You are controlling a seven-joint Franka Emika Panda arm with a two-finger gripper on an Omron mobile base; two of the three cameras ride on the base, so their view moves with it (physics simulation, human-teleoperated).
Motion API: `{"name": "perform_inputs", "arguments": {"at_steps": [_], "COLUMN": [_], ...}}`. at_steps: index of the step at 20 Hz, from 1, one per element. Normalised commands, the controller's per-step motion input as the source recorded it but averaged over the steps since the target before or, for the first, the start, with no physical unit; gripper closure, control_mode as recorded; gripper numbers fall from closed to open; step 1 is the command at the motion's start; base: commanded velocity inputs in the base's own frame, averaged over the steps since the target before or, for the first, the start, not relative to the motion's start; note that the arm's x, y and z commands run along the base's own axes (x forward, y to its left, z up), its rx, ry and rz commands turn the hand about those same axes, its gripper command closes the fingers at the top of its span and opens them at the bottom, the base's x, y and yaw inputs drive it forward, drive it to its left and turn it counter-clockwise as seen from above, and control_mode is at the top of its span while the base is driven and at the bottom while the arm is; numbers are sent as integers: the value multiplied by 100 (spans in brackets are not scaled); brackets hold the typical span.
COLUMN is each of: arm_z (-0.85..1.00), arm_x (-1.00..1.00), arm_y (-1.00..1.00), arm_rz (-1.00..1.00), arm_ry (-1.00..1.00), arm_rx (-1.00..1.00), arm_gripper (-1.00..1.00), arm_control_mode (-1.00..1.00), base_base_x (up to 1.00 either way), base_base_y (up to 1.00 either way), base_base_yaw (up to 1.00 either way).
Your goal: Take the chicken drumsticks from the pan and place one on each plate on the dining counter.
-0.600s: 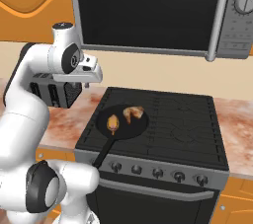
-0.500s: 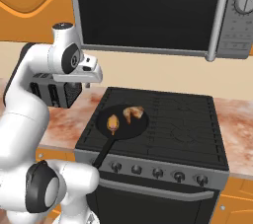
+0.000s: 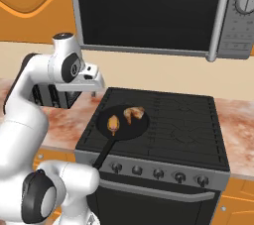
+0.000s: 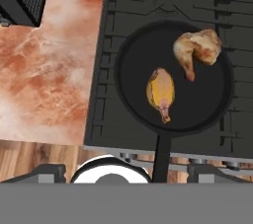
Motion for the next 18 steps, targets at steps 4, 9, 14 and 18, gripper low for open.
{"name": "perform_inputs", "arguments": {"at_steps": [4, 9, 14, 18], "arm_z": [-51, -62, -67, -64], "arm_x": [-7, 0, 11, 35], "arm_y": [-38, -41, -26, -13], "arm_rz": [0, 0, 0, 0], "arm_ry": [0, -1, 0, 0], "arm_rx": [0, 0, 0, -3], "arm_gripper": [-100, -100, -100, -100], "arm_control_mode": [-100, -100, -100, -100], "base_base_x": [0, 0, 0, 0], "base_base_y": [0, 0, 0, 0], "base_base_yaw": [0, 0, 0, 0]}}
